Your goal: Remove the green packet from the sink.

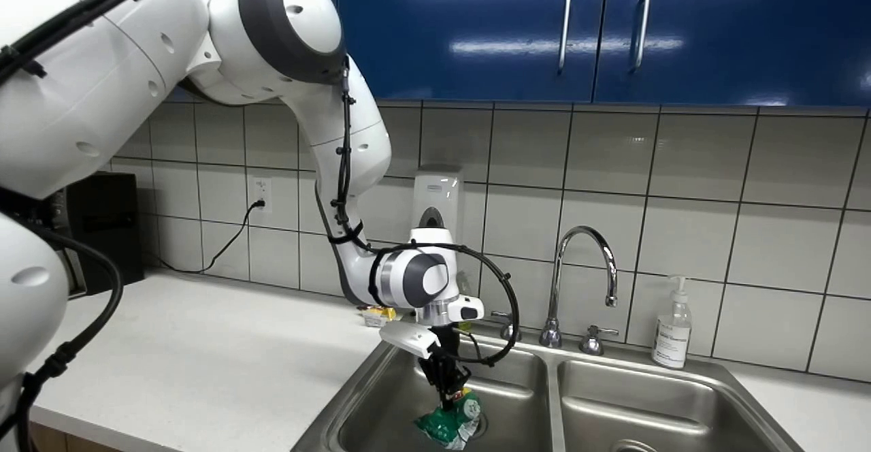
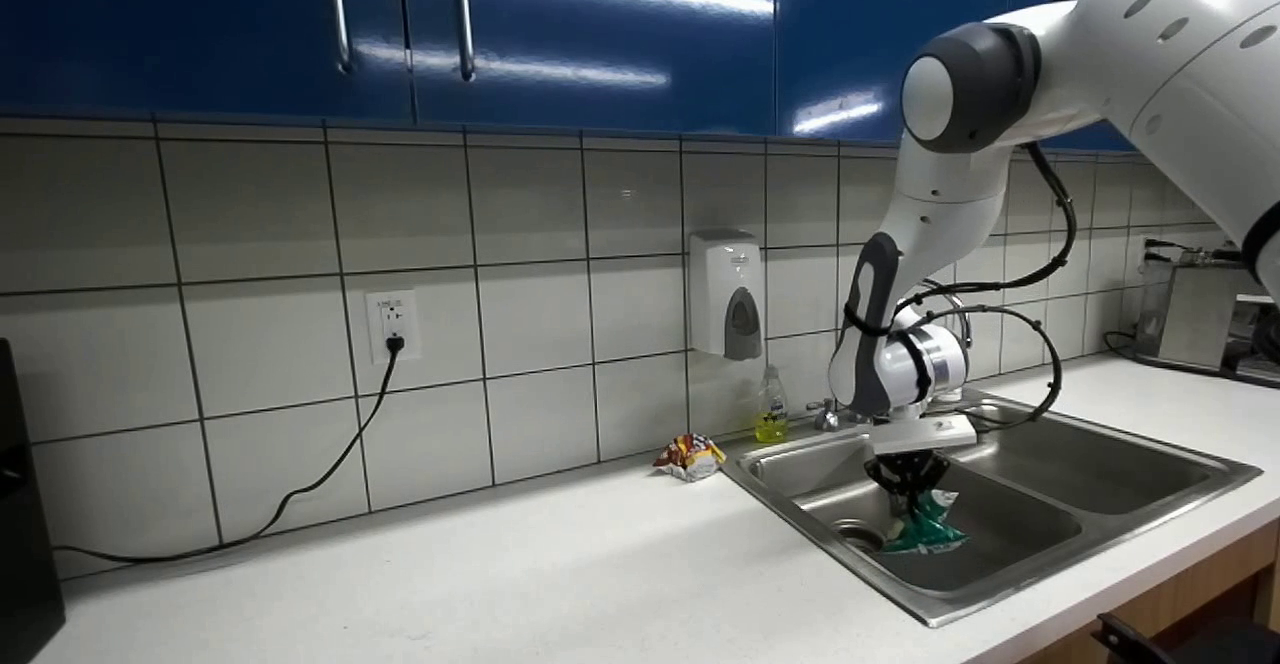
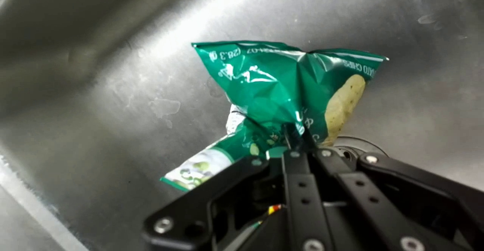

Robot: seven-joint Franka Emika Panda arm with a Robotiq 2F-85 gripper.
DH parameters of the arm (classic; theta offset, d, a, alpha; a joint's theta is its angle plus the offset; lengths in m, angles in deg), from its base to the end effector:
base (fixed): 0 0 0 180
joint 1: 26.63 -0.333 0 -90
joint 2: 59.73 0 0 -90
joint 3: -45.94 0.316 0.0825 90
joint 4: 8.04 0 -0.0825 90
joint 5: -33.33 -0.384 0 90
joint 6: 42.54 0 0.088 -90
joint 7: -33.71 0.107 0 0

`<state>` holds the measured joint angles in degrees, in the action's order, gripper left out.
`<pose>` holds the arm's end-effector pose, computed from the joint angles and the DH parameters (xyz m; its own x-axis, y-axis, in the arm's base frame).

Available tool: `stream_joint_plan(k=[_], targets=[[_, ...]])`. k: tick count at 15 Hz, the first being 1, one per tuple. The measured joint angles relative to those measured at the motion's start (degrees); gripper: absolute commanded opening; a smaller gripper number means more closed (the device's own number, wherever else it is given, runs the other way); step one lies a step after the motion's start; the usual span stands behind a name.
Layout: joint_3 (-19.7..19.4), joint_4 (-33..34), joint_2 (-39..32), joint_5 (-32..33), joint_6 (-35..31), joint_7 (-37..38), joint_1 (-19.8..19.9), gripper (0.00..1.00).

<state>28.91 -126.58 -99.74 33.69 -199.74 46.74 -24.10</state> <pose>0.5409 -0.1980 0.1024 0.8804 -0.4725 0.0404 -0.4712 -0.8621 0.1864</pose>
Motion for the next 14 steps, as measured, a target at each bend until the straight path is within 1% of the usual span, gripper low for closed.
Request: stream_joint_plan(k=[4,10,12,14], targets=[[-0.1,-6.0,7.3,2.5,0.0,-0.7,-1.2,0.00],[0.1,-15.7,19.2,9.9,0.2,-2.5,-3.6,0.00],[1.1,-18.6,22.5,11.8,0.5,-4.5,-4.1,0.00],[2.9,-21.4,25.4,13.3,1.0,-6.5,-4.2,0.00]])
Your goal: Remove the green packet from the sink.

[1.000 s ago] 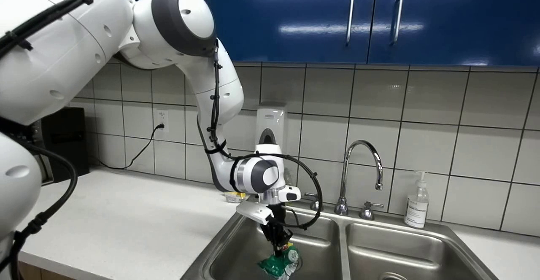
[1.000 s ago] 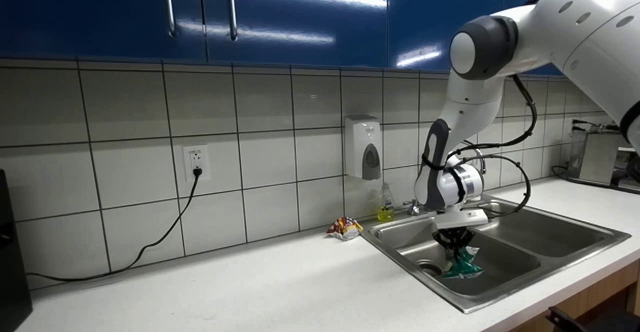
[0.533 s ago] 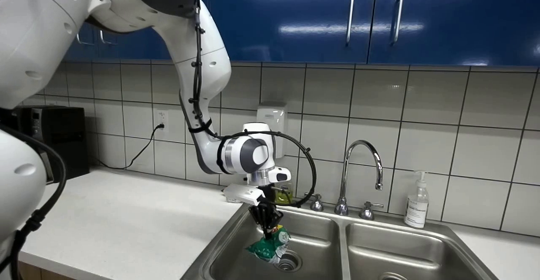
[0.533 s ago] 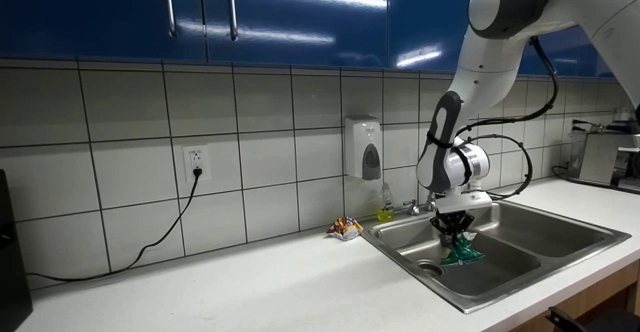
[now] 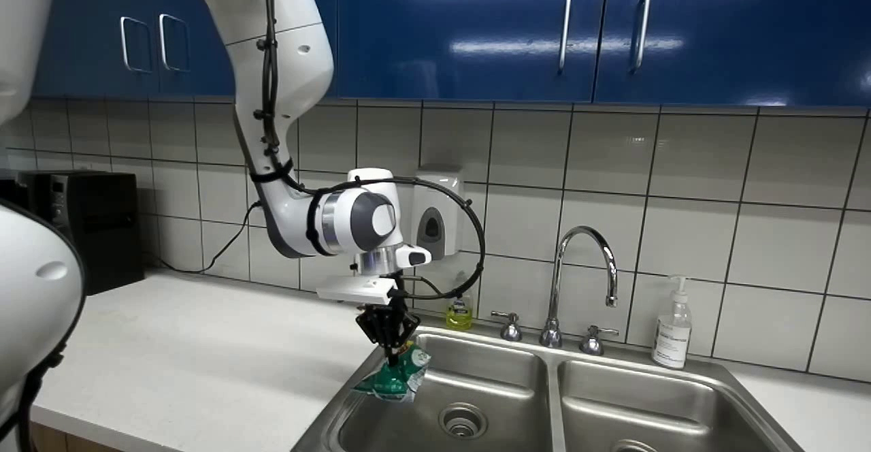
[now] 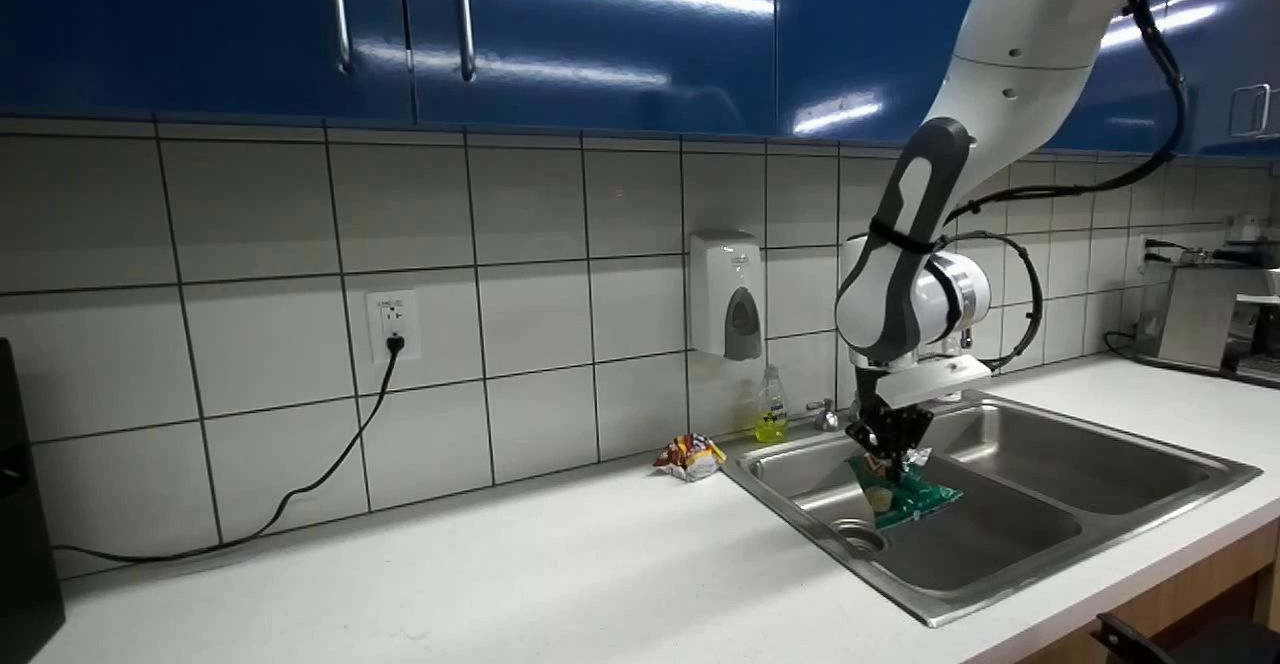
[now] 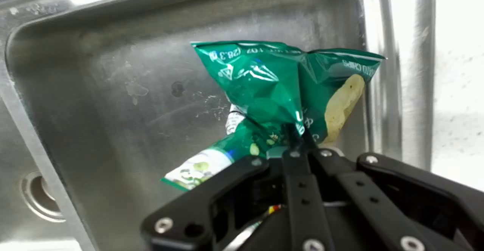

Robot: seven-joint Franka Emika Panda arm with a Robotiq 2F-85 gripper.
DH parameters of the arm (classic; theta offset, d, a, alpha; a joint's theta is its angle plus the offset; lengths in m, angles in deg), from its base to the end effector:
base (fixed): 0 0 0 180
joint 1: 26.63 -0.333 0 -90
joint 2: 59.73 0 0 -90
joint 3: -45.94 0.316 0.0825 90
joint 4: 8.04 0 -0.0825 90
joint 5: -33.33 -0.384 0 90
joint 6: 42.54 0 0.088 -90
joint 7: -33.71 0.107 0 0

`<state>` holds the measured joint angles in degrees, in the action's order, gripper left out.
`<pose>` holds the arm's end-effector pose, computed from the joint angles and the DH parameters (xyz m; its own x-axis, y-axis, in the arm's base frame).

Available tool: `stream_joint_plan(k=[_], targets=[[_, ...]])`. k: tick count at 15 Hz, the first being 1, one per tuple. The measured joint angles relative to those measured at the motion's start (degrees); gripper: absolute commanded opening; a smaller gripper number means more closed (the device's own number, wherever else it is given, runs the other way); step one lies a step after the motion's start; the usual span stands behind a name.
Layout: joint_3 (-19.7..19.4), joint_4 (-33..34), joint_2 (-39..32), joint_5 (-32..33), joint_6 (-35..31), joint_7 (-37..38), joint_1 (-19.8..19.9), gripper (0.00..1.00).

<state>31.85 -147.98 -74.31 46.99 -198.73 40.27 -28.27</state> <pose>0.4796 -0.1010 0.2053 0.9942 -0.1035 0.0304 -0.1071 -0.9813 0.1601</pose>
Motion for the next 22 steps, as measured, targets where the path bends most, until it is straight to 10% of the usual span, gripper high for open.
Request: stream_joint_plan(k=[11,22], targets=[[11.8,-7.5,5.7,2.8,1.6,-7.1,-2.6,0.00],[15.2,-7.4,2.3,2.8,1.7,-11.4,-3.5,0.00]])
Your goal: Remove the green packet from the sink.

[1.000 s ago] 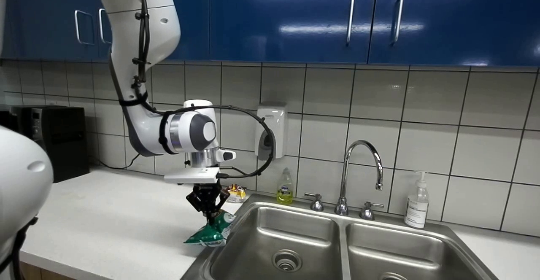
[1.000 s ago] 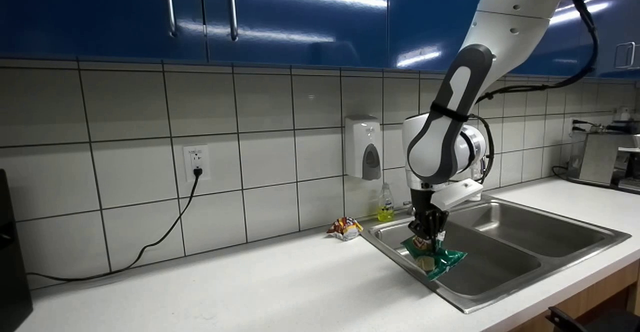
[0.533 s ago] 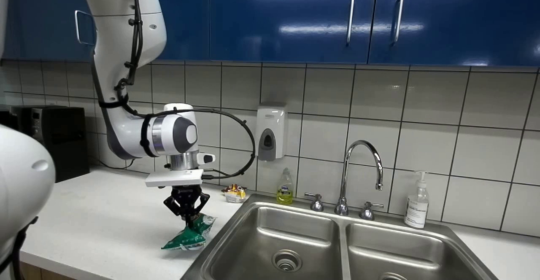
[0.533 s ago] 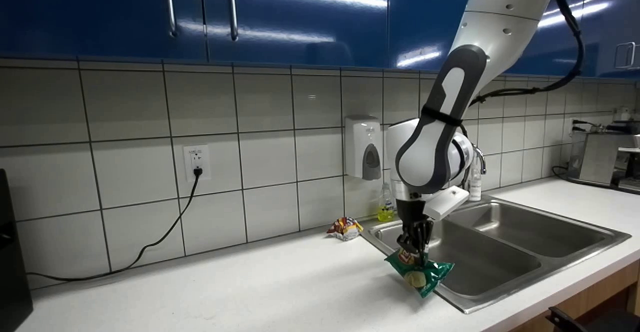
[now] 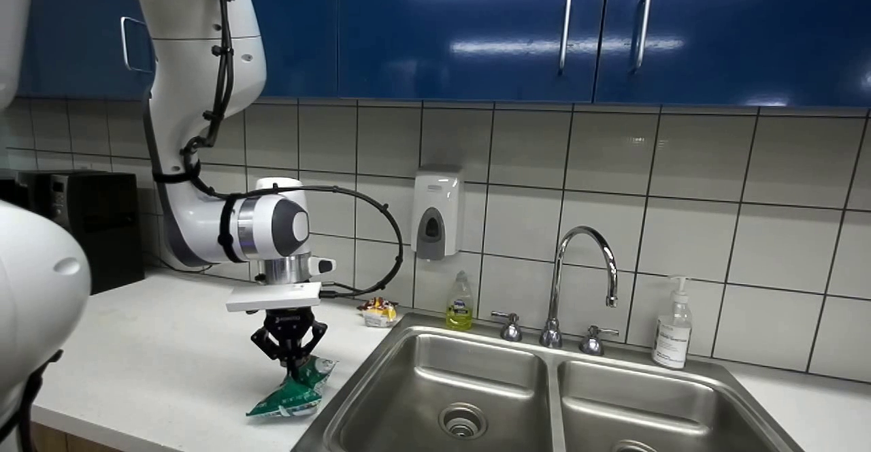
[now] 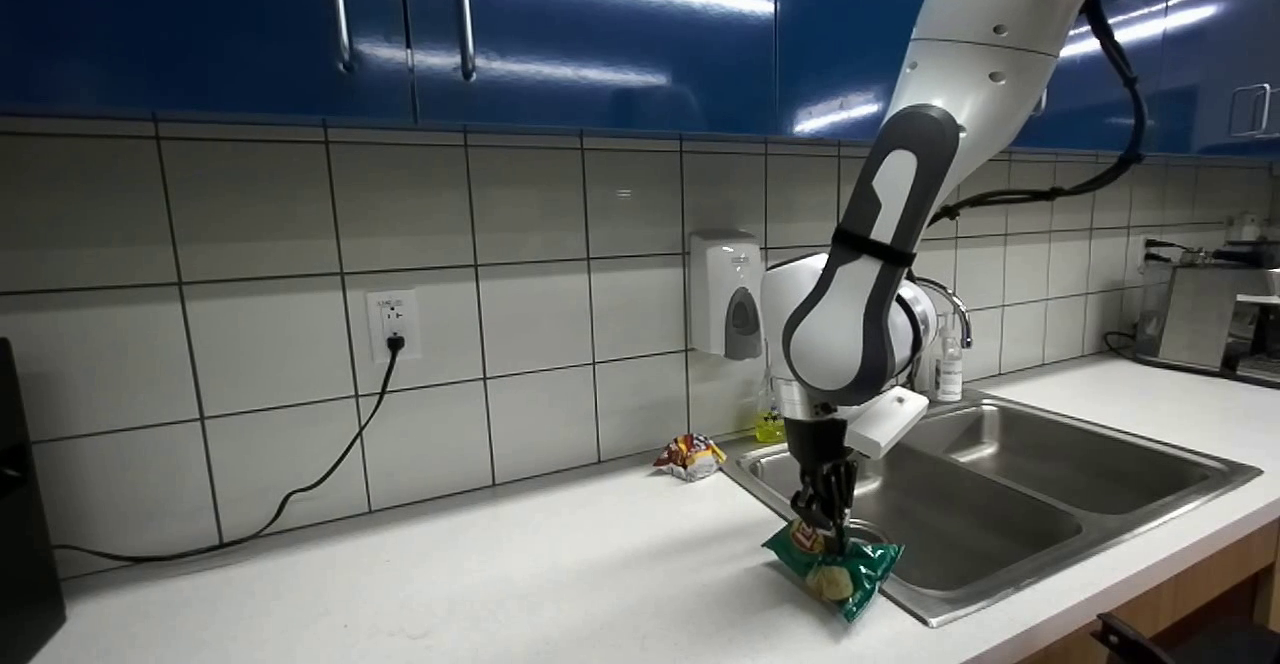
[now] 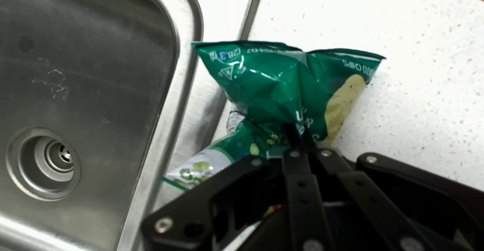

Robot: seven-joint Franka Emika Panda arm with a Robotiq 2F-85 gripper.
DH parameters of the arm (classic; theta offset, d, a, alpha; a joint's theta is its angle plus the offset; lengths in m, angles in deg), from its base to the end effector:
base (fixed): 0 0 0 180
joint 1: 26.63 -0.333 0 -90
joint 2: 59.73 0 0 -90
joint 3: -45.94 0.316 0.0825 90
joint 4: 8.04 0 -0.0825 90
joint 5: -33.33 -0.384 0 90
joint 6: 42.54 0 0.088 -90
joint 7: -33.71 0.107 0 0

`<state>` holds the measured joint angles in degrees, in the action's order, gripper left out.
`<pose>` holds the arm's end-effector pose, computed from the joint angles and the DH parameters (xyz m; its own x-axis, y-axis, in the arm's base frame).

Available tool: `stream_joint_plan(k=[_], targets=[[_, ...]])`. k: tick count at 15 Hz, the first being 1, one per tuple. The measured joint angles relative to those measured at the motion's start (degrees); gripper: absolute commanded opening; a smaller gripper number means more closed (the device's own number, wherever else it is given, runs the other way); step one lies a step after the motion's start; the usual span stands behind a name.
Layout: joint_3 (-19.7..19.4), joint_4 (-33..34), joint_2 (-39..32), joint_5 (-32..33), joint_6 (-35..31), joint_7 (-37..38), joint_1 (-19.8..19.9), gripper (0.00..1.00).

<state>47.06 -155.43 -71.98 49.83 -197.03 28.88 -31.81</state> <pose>0.4317 0.0576 0.1781 0.8929 0.4368 -0.1092 0.4463 -0.8908 0.0860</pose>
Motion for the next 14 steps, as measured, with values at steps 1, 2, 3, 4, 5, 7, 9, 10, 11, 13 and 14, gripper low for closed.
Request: stream_joint_plan(k=[1,2,3,4,5,7,9,10,11,13,14], targets=[[0.0,0.1,-0.3,0.0,0.0,-0.2,-0.1,0.00],[0.0,0.3,-0.7,0.0,0.0,-0.3,-0.2,0.00],[0.0,0.4,-0.9,0.0,0.1,-0.4,-0.2,0.00],[0.0,0.6,-1.2,0.0,0.1,-0.4,-0.3,0.07],[0.0,0.8,-1.4,0.0,0.2,-0.5,-0.3,0.27],[0.0,1.1,-1.6,0.0,0.4,-0.5,-0.3,0.40],[0.0,1.3,-1.6,0.0,0.6,-0.5,-0.3,0.56],[0.0,1.4,-1.6,0.0,0.6,-0.5,-0.3,0.65],[0.0,1.4,-1.6,0.0,0.6,-0.5,-0.3,0.71],[0.0,1.4,-1.5,0.0,0.6,-0.5,-0.3,0.87],[0.0,1.4,-1.3,0.0,0.6,-0.5,-0.3,0.95]])
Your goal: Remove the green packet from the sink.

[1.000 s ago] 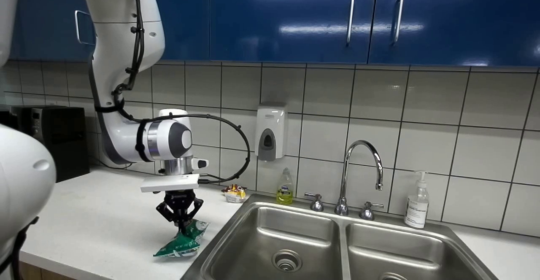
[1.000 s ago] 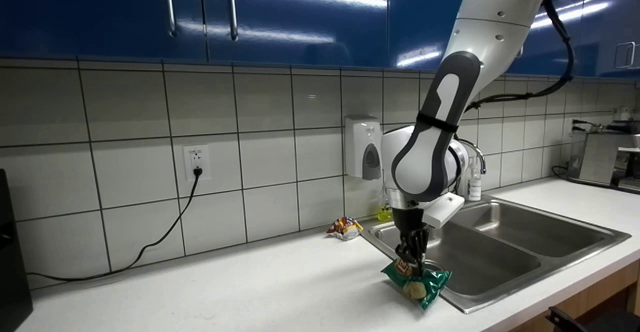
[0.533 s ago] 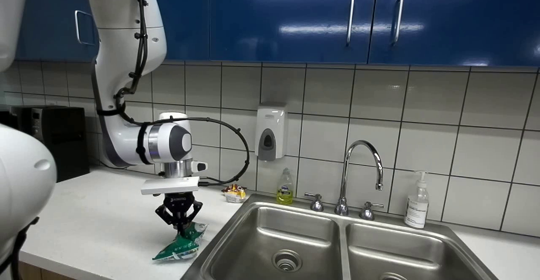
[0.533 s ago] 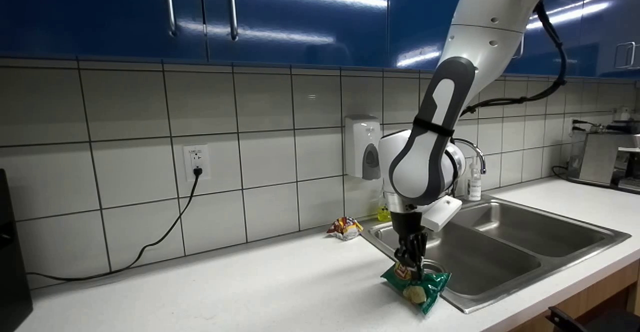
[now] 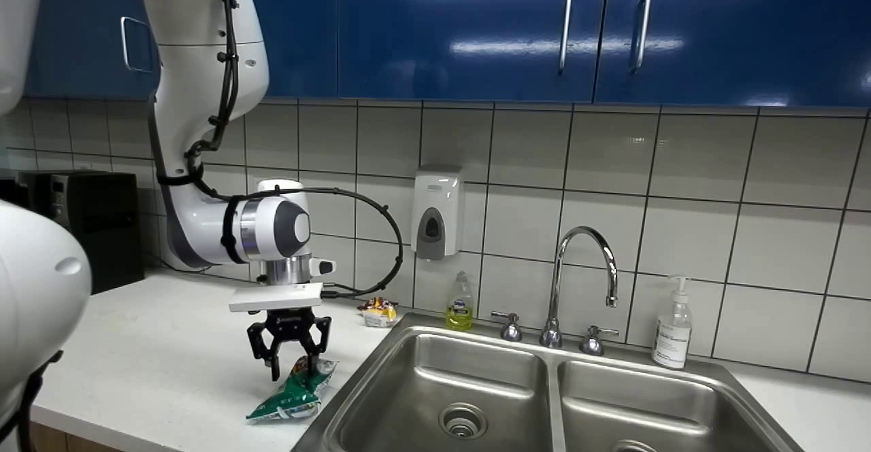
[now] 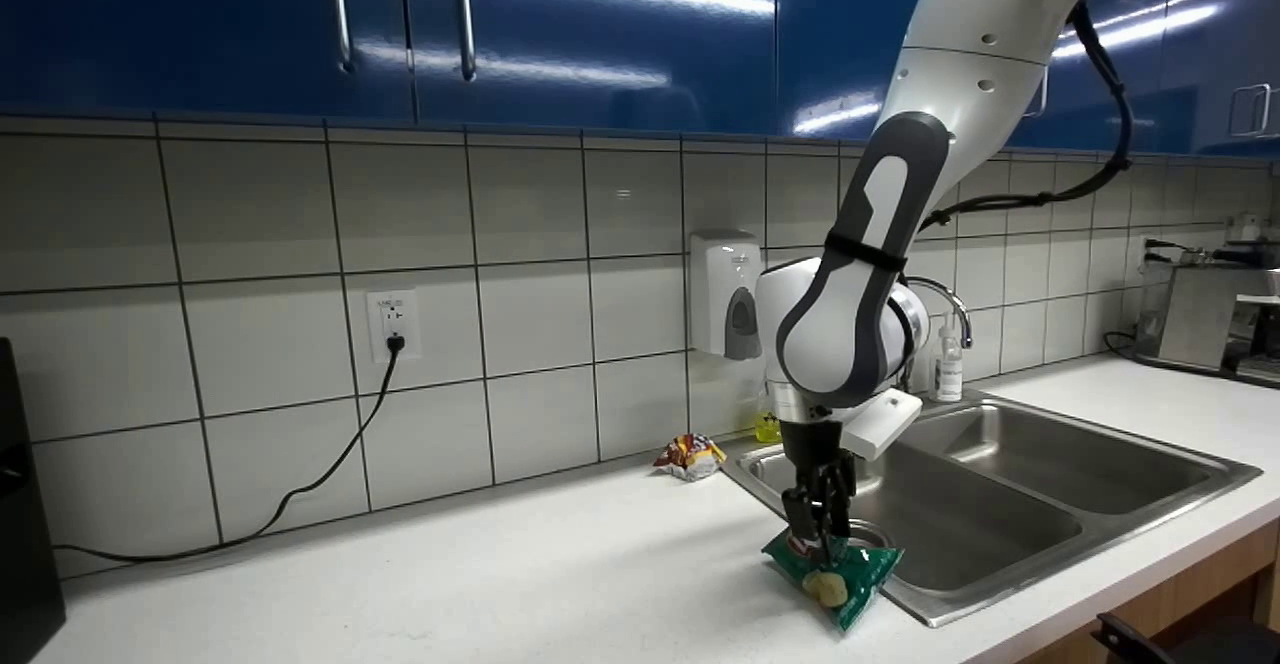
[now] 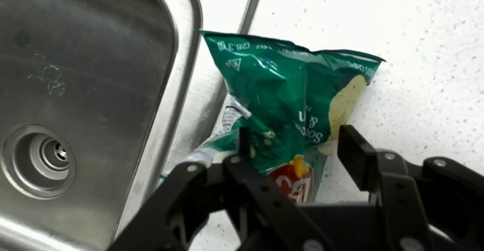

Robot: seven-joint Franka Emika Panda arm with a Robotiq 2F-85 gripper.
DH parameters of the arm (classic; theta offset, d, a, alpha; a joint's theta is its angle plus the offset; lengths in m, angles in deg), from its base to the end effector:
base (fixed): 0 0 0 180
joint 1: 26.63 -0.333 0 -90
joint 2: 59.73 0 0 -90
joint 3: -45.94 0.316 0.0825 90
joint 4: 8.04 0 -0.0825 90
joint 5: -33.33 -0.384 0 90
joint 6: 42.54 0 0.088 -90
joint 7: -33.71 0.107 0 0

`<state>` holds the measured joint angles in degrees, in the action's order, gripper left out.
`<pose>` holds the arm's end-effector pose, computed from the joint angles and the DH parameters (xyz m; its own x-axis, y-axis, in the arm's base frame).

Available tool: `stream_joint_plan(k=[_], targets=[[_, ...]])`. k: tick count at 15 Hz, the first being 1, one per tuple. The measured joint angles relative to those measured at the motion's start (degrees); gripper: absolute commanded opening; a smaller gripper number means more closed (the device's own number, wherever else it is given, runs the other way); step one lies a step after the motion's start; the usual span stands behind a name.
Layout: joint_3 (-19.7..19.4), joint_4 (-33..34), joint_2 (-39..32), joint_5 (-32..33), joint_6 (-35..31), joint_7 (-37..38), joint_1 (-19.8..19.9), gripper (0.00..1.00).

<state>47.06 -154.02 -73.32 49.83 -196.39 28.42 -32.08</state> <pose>0.4375 0.0600 0.1741 0.8867 0.4467 -0.1196 0.4573 -0.8853 0.0841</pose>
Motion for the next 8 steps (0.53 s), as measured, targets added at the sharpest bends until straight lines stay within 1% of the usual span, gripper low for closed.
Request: stream_joint_plan(k=[1,8], targets=[[0.0,0.0,0.2,0.0,0.0,0.0,0.0,1.00],[0.0,-1.0,4.2,-1.6,0.0,0.0,0.1,1.00]])
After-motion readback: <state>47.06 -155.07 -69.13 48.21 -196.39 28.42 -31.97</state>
